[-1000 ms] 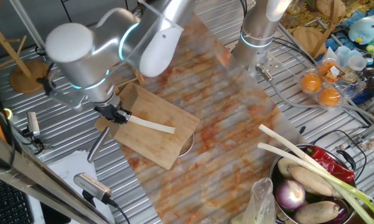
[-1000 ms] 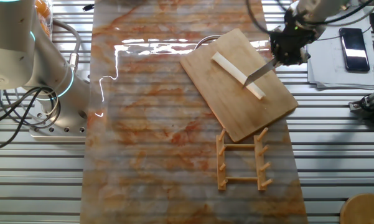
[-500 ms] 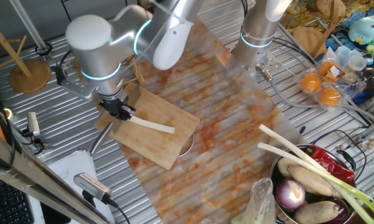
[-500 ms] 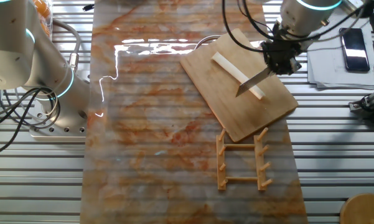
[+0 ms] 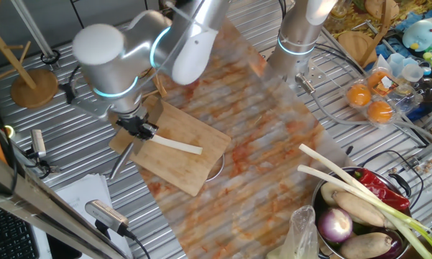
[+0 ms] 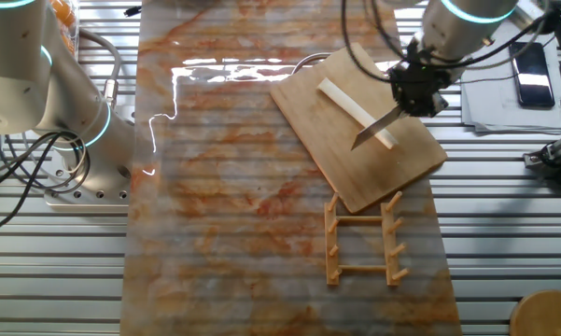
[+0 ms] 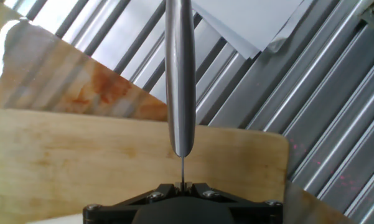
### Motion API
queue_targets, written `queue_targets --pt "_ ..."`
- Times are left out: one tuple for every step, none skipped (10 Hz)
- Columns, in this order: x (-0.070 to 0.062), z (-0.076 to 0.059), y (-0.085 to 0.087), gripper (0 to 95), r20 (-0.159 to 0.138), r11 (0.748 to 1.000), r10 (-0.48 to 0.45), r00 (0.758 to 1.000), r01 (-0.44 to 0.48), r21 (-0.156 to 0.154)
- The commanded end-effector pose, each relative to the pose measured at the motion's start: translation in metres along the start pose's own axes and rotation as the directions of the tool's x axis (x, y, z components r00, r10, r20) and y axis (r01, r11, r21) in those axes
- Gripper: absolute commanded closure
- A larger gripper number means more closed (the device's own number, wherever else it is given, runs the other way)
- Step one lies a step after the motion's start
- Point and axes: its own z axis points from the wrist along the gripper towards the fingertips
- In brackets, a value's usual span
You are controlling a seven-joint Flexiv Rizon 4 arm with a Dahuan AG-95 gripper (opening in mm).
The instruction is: Chop the scallions
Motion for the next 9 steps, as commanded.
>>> queue_targets --pt "-0.002 0.002 0.0 95.0 -0.008 1.0 -0.001 1.0 0.001 -0.003" --pt "0.0 0.006 0.004 95.0 -0.006 1.0 -0.001 1.0 0.001 -0.002" --pt "0.0 0.009 0.006 95.0 -0.005 1.0 0.001 1.0 -0.001 0.001" --pt "0.001 0.012 0.009 95.0 -0.002 1.0 0.007 1.0 -0.007 0.008" --pt "0.002 0.013 0.009 95.0 -0.002 1.0 0.002 1.0 -0.002 0.01" --pt "0.002 0.013 0.01 95.0 0.0 1.0 -0.001 1.0 0.001 0.011" --pt "0.003 0.014 0.01 95.0 0.0 1.0 0.002 1.0 -0.002 0.014" --pt "0.004 0.014 0.01 95.0 0.0 1.0 -0.001 1.0 0.001 0.018" --pt "0.005 0.016 0.01 95.0 0.0 1.0 -0.003 1.0 0.003 0.019"
